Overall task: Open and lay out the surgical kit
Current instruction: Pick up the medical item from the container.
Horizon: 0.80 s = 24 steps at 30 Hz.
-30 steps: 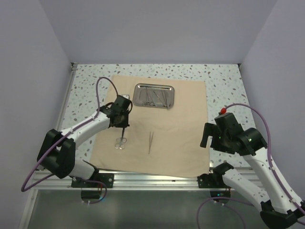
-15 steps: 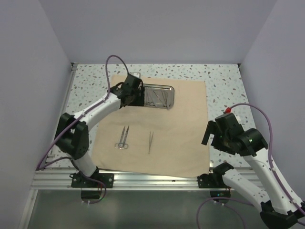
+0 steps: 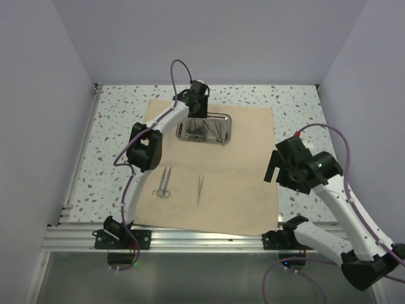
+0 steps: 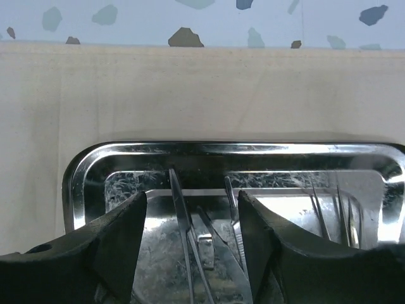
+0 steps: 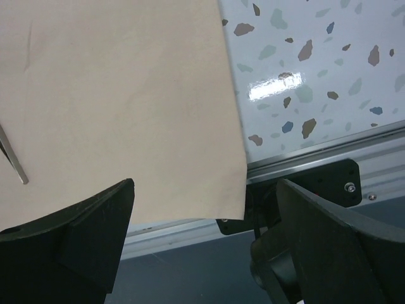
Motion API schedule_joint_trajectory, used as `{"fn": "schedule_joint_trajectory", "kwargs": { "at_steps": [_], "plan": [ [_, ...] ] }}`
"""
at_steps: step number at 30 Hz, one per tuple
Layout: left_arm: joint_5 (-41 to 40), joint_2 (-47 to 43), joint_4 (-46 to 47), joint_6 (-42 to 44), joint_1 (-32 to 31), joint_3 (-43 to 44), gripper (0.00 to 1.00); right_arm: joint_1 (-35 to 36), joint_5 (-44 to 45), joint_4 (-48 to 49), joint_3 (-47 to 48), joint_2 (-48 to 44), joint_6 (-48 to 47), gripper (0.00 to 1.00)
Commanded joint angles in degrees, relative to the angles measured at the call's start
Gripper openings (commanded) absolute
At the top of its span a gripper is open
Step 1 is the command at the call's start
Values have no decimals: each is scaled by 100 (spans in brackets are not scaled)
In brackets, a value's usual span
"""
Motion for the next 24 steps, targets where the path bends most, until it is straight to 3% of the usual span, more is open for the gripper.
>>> {"fn": "schedule_joint_trajectory", "kwargs": {
  "at_steps": [1,6,13,18,22,24],
  "plan": [
    [-63,292,-203,123,83,564,62,-29,252,-137,213,163,-13,98],
    [-142,407,-53,18,153,423,57,-29,217,30,186,488,-65,98],
    [-125,557,-52,88,153,283,32,-29,181,233,256,928,-232,98],
    [-90,618,-78,44,153,-16,20,-20,199,338,318,1060,-329,98],
    [42,838,-175,61,162,28,0,-29,173,443,309,1139,-426,98],
    [191,873,-167,96,180,72,0,-20,155,470,309,1183,-461,98]
  ]
}}
